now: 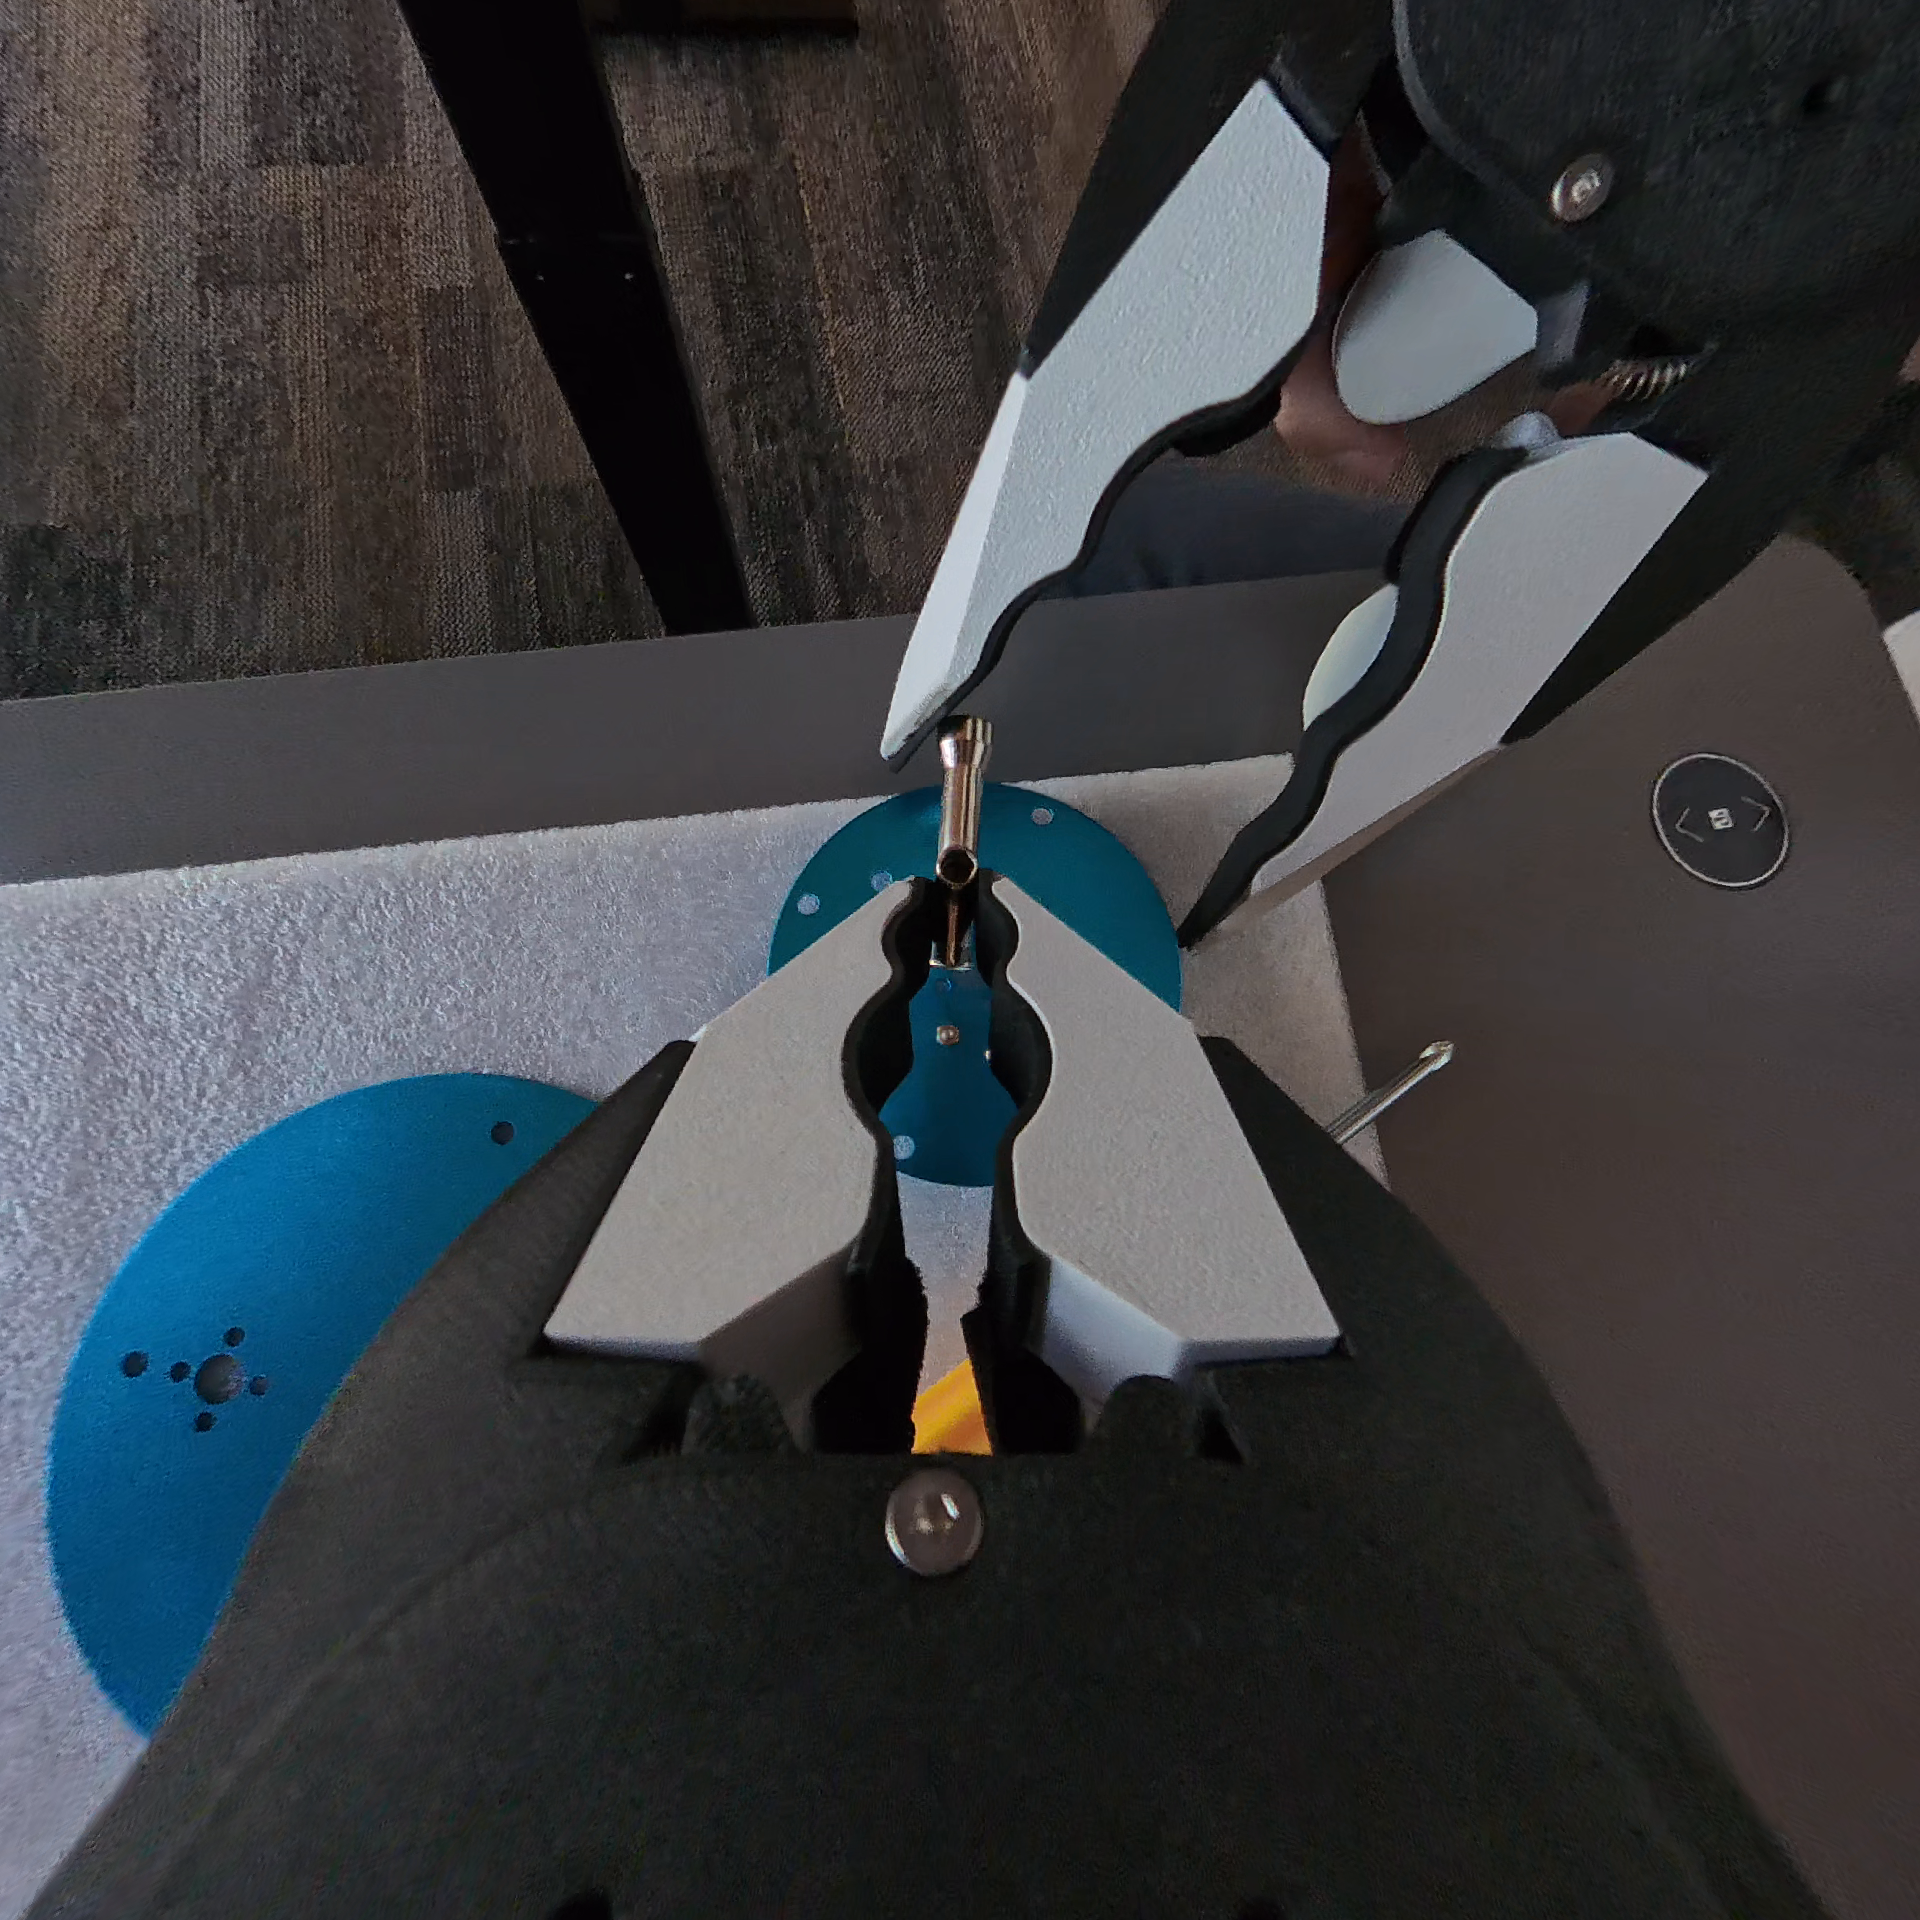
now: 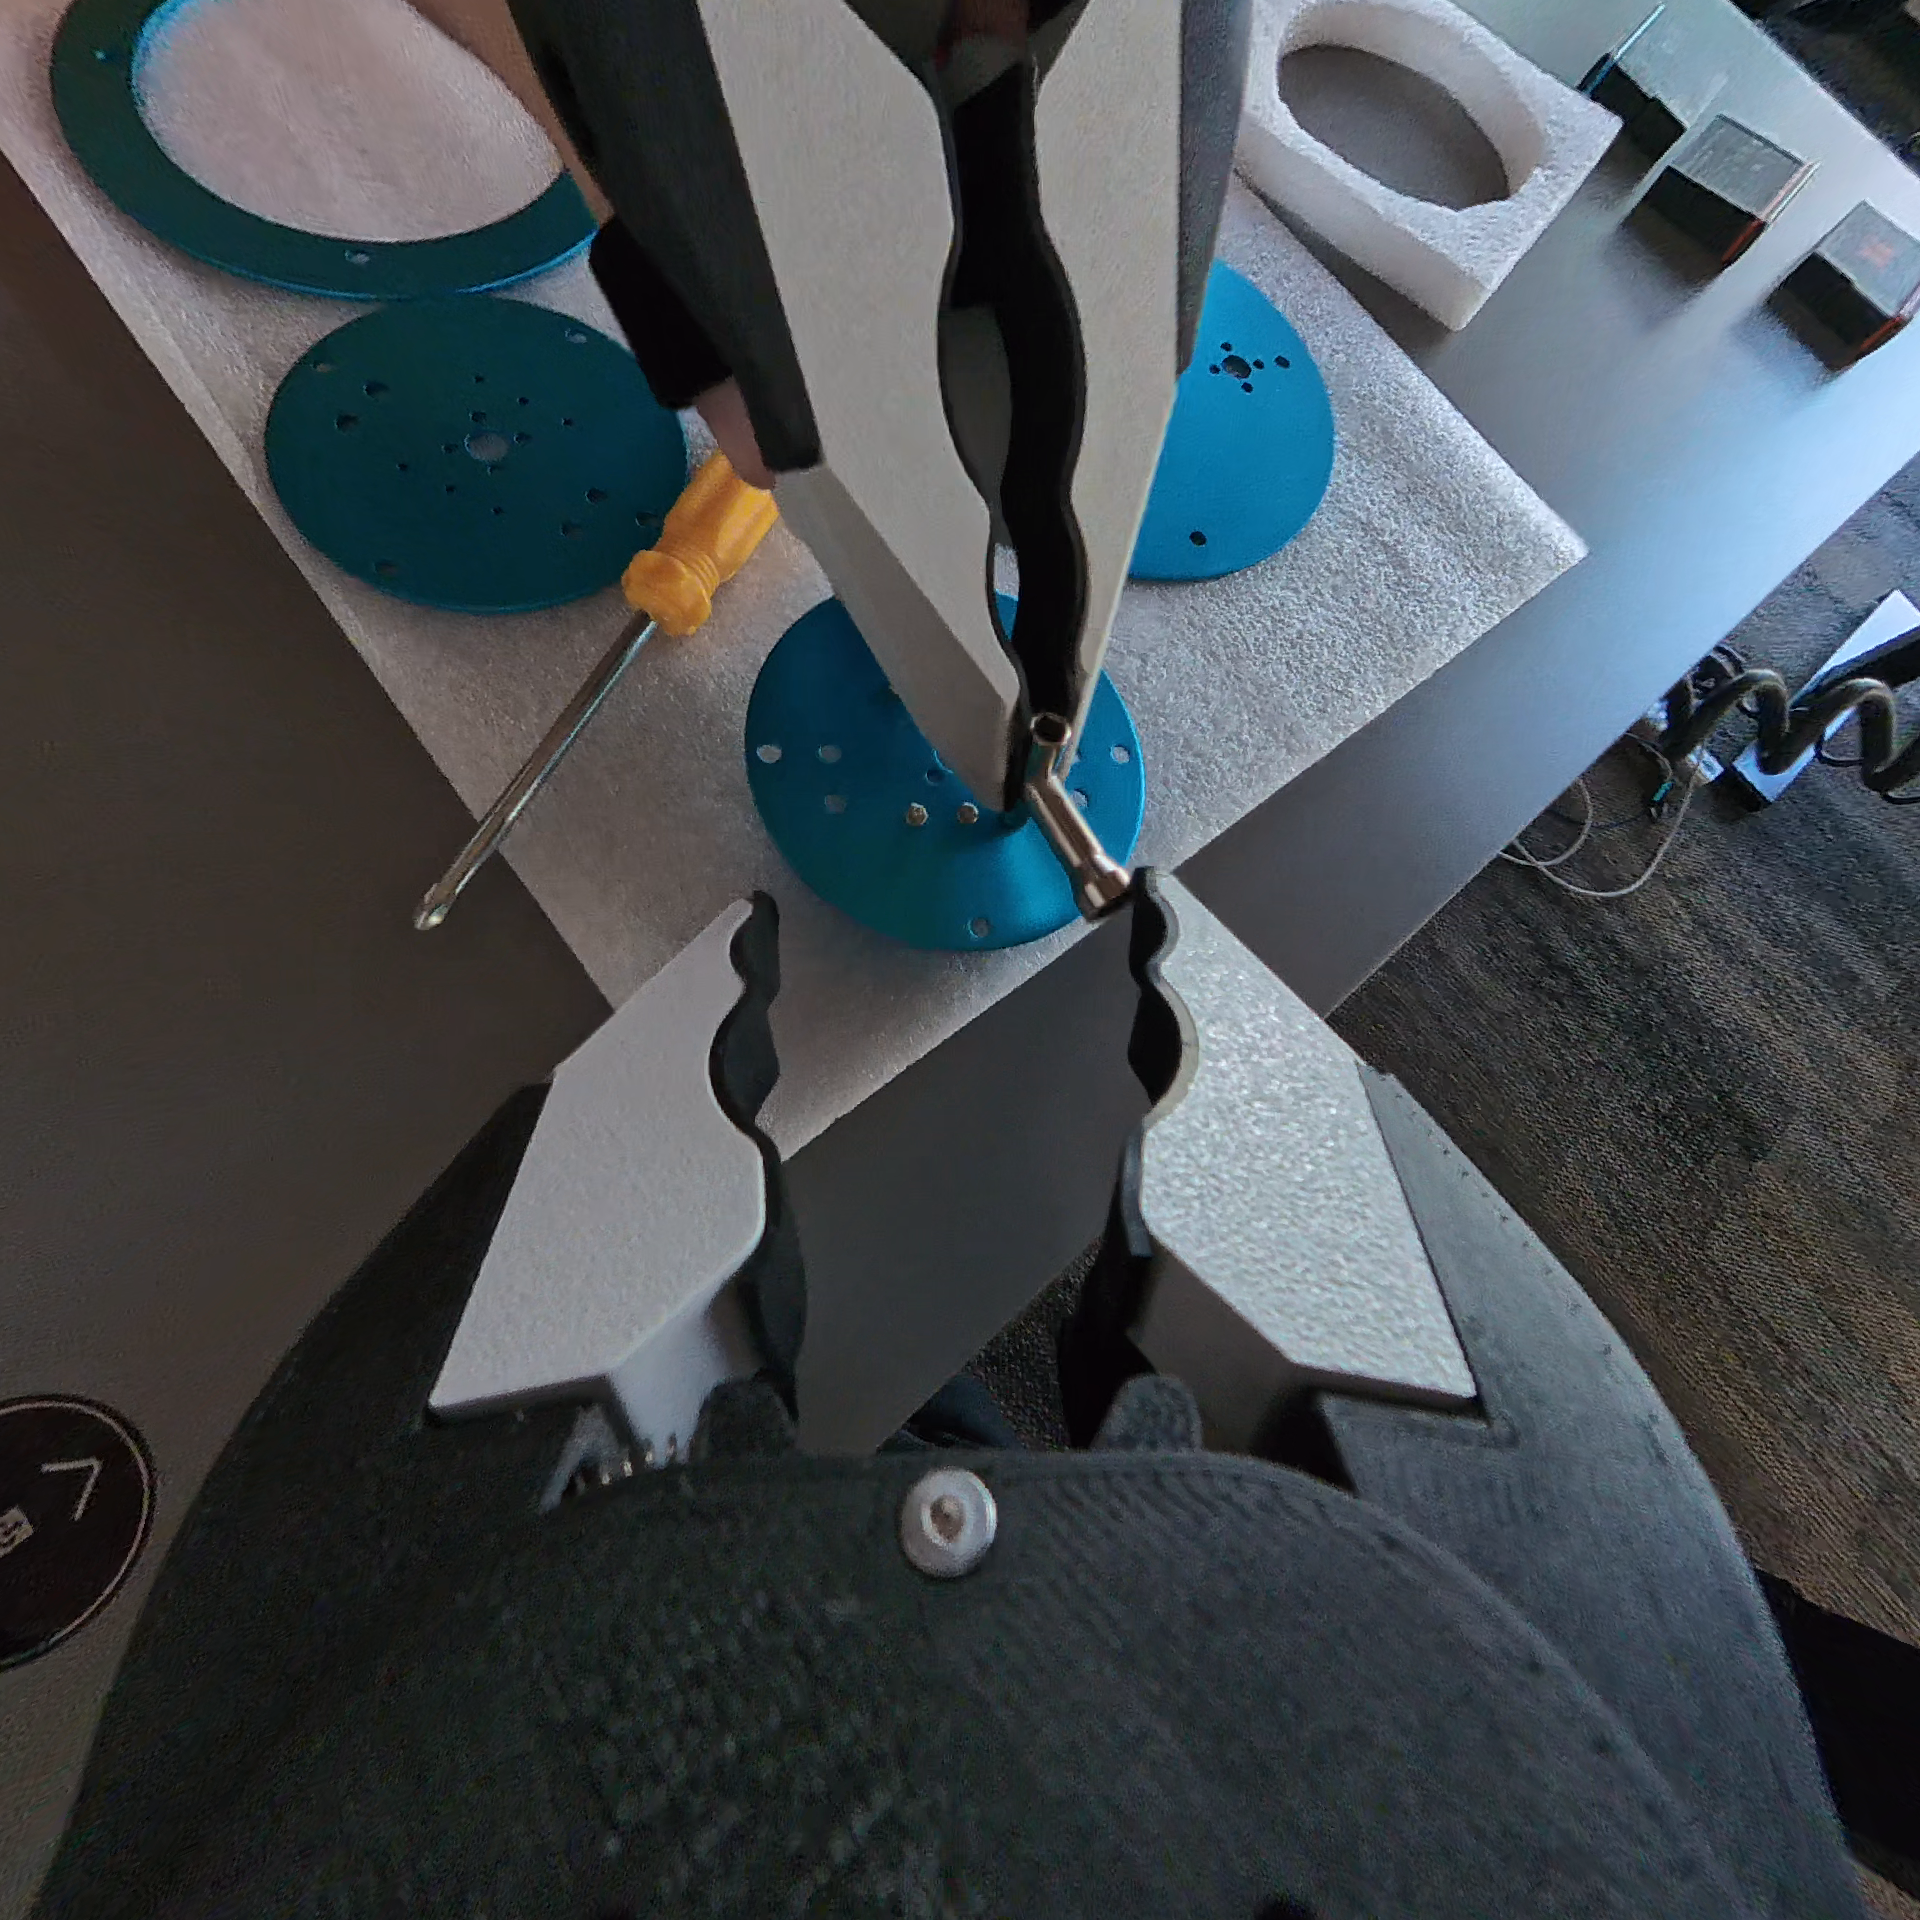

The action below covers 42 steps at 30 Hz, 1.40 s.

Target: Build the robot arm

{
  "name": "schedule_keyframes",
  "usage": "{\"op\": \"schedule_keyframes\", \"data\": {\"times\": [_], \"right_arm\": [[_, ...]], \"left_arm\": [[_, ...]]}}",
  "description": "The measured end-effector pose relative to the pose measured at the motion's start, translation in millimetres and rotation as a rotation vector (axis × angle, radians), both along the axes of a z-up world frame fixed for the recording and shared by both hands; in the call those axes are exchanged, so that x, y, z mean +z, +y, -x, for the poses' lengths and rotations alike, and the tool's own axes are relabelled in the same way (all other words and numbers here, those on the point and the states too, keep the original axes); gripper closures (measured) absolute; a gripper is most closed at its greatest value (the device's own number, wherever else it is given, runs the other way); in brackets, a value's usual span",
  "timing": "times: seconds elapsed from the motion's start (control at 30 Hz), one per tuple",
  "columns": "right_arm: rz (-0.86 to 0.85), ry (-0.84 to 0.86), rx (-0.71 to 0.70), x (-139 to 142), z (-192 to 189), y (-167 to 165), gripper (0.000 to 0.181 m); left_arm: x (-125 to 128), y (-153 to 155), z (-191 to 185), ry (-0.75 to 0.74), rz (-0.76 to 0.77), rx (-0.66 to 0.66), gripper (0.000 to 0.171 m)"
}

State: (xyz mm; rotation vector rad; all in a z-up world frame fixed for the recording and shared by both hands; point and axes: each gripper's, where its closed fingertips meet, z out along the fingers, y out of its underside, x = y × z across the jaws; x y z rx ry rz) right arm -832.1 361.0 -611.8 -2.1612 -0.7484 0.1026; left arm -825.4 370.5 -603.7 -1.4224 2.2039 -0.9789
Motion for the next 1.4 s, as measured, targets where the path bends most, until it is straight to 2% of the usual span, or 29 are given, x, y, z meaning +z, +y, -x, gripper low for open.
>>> {"op": "schedule_keyframes", "data": {"times": [0.2, 0.53, 0.7, 0.83, 0.97, 1.07, 1.17, 1.2, 1.27, 1.33, 1.4], "right_arm": [[0.024, 0.005, -0.001, -2.5, -1.2, -0.6, 0.112], [0.084, 0.096, 0.004, -1.0, 1.3, -3.5, 0.109], [0.026, 0.152, 0.015, 7.1, 5.8, 0.9, 0.111], [0.032, 0.059, 0.030, -2.0, 0.2, -1.7, 0.118], [-0.093, 0.065, 0.042, 20.2, 1.9, 5.3, 0.116], [-0.179, 0.050, 0.080, 30.3, 5.1, 9.0, 0.130], [-0.154, 0.051, 0.081, 23.7, 2.7, 11.4, 0.160], [-0.163, 0.063, 0.079, 24.8, 2.4, 12.9, 0.165], [-0.207, 0.072, 0.061, 30.8, -2.0, 17.5, 0.166], [-0.248, 0.069, 0.074, 34.9, -4.6, 20.7, 0.160], [-0.217, 0.052, 0.067, 27.3, -11.2, 24.0, 0.160]], "left_arm": [[-0.2, -0.1, -0.4, 0.089, -0.017, -0.031, 0.165], [-0.9, -0.8, -0.3, 0.087, 0.005, -0.051, 0.166], [-4.2, 1.9, 3.9, 0.111, -0.005, -0.045, 0.165], [-3.5, 1.8, 3.6, 0.104, 0.007, -0.036, 0.166], [-3.4, 1.8, 3.6, 0.115, -0.006, -0.043, 0.166], [-3.4, 1.8, 3.5, 0.117, -0.005, -0.043, 0.166], [-3.3, 1.6, 3.1, 0.116, -0.009, -0.044, 0.166], [-3.3, 1.7, 3.1, 0.116, -0.013, -0.044, 0.166], [-3.5, 1.7, 3.1, 0.113, -0.019, -0.046, 0.166], [-3.5, 1.7, 3.1, 0.113, -0.020, -0.047, 0.166], [-3.5, 1.7, 3.0, 0.116, -0.022, -0.049, 0.166]]}}
